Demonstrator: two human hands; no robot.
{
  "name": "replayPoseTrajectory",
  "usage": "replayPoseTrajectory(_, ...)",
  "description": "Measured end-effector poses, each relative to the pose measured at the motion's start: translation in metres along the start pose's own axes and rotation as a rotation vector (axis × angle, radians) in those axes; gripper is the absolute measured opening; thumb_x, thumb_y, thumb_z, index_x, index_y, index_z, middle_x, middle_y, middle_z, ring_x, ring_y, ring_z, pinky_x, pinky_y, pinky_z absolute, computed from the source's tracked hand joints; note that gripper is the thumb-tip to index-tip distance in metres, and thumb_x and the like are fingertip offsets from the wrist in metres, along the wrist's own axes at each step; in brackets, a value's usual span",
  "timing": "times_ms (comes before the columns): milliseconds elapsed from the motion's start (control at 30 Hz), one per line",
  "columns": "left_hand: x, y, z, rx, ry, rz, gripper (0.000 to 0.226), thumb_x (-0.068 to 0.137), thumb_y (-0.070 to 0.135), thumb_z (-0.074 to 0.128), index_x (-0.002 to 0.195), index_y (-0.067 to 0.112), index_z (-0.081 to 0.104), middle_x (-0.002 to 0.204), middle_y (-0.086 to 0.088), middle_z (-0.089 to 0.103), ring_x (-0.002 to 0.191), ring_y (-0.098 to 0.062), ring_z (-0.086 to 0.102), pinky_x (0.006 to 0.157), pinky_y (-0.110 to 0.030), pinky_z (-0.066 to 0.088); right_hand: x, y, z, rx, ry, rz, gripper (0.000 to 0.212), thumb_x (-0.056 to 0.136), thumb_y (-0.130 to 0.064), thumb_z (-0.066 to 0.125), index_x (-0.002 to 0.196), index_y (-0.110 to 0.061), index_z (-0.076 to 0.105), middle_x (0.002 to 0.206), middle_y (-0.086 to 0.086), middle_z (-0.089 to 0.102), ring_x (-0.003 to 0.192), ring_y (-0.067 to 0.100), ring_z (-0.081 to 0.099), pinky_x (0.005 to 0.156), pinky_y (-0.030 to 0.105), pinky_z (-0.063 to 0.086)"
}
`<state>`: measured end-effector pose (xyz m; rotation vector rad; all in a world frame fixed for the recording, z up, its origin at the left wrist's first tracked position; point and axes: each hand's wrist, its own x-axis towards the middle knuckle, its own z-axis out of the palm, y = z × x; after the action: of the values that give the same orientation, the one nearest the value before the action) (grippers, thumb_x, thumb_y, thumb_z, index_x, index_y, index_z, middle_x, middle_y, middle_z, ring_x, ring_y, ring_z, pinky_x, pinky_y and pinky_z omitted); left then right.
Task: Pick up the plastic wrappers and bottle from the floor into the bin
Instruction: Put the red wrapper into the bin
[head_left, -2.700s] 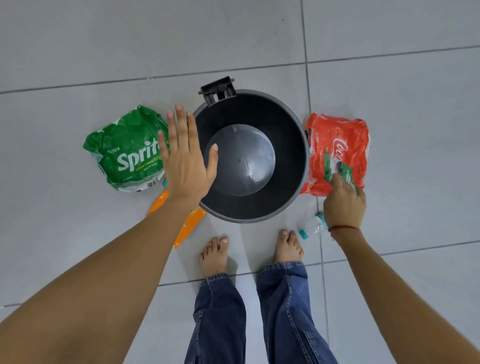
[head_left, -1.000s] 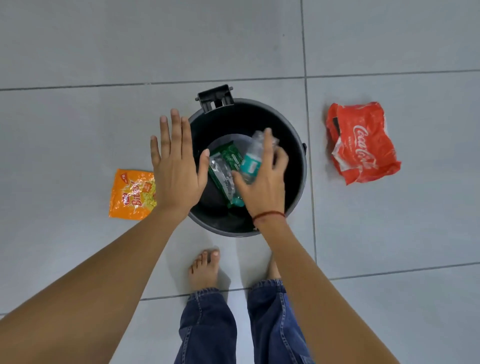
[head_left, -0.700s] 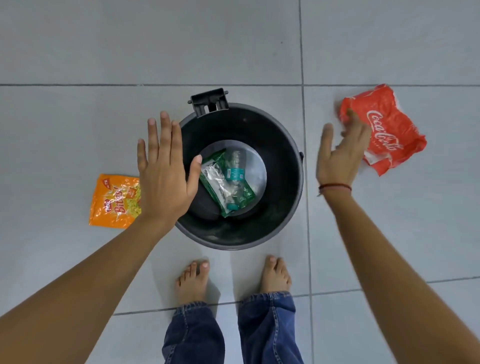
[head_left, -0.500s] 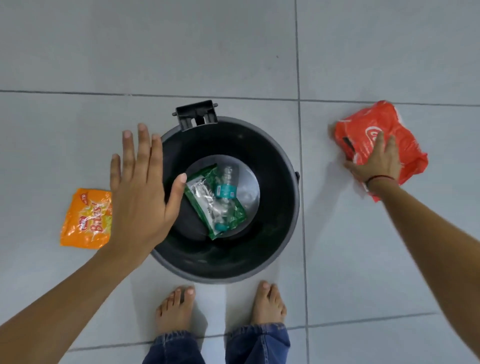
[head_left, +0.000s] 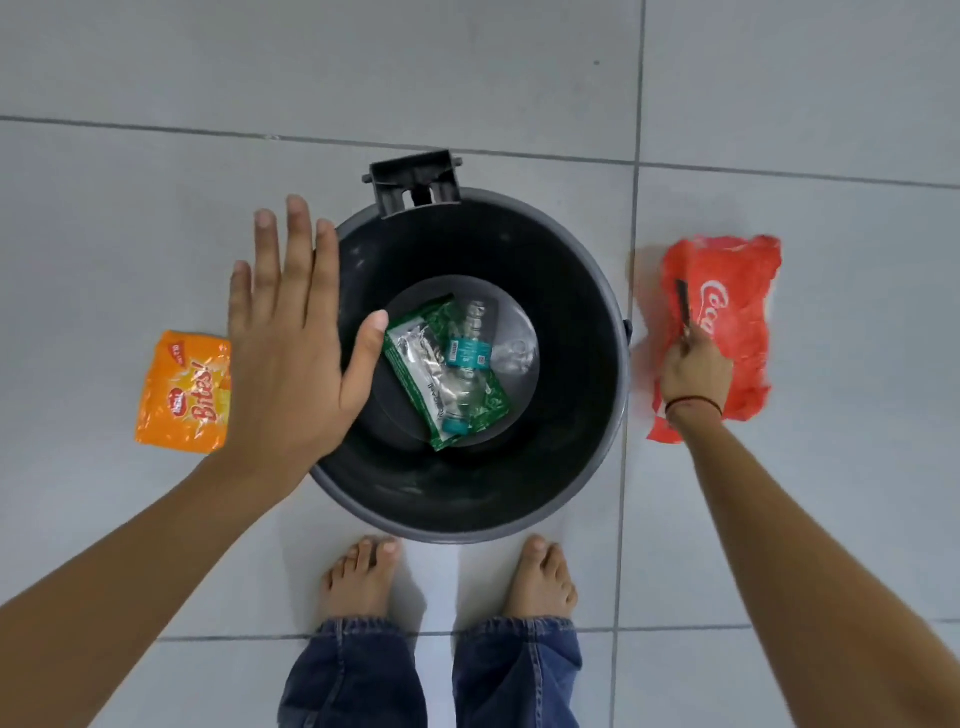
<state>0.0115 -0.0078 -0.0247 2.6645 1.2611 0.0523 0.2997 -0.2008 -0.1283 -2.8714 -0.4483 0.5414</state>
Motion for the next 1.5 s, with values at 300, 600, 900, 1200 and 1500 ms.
replayPoseTrajectory(300,-0.001,0.002,-0.007,-0.361,-0.004,-0.056,0.056,0.099,0.035,0.021,0.148,0.007,0.024,0.158,-0.013,0.018,0.147,-0.023,0.005,0.119,-0.047,0.011,-0.173,-0.119,-0.105,0.274,0.13,-0.488,0.045,0.085,-0.02,0.035,0.12,-0.01,0.061,0.08,0.006,0.063,0.075,0.026,0.051,0.064,0.026,0.035)
replayPoseTrajectory(600,-0.03,0.007,-0.006,-0.825,0.134,-0.349,0.048,0.095,0.015,0.034,0.141,0.0,0.037,0.151,-0.017,0.034,0.144,-0.021,0.019,0.119,-0.043,0.024,-0.184,-0.167,-0.022,-0.279,-0.385,-0.463,0.04,0.092,-0.022,0.043,0.131,-0.028,0.052,0.145,0.005,0.045,0.13,0.035,0.032,0.104,0.05,0.031)
replayPoseTrajectory(900,-0.035,0.004,0.0,-0.549,-0.01,-0.266,0.062,0.097,0.039,0.028,0.151,0.014,0.011,0.161,-0.013,0.005,0.149,-0.026,0.001,0.119,-0.041,0.006,-0.152,-0.161,0.058,-0.398,-0.59,-0.552,0.075,0.089,-0.062,0.035,0.15,-0.033,0.002,0.157,0.015,-0.021,0.144,0.034,-0.02,0.112,0.063,-0.002)
replayPoseTrajectory(1200,-0.041,-0.054,0.027,-0.463,0.1,-0.635,0.047,0.098,0.023,0.043,0.141,0.004,0.037,0.151,-0.018,0.032,0.14,-0.032,0.029,0.111,-0.044,0.031,-0.151,-0.162,-0.024,0.064,-0.098,-0.729,0.048,0.096,-0.034,0.047,0.134,-0.006,0.046,0.147,0.022,0.038,0.135,0.037,0.036,0.111,0.047,0.028)
replayPoseTrajectory(1500,-0.036,-0.056,0.082,-0.11,-0.488,-0.489,0.056,0.092,0.02,0.053,0.142,0.01,0.032,0.14,-0.017,0.044,0.129,-0.035,0.041,0.108,-0.053,0.033,-0.108,-0.118,-0.049,-0.128,0.212,-0.575,0.067,0.097,-0.043,0.04,0.149,-0.008,0.017,0.157,0.024,0.009,0.146,0.037,0.005,0.117,0.053,0.007)
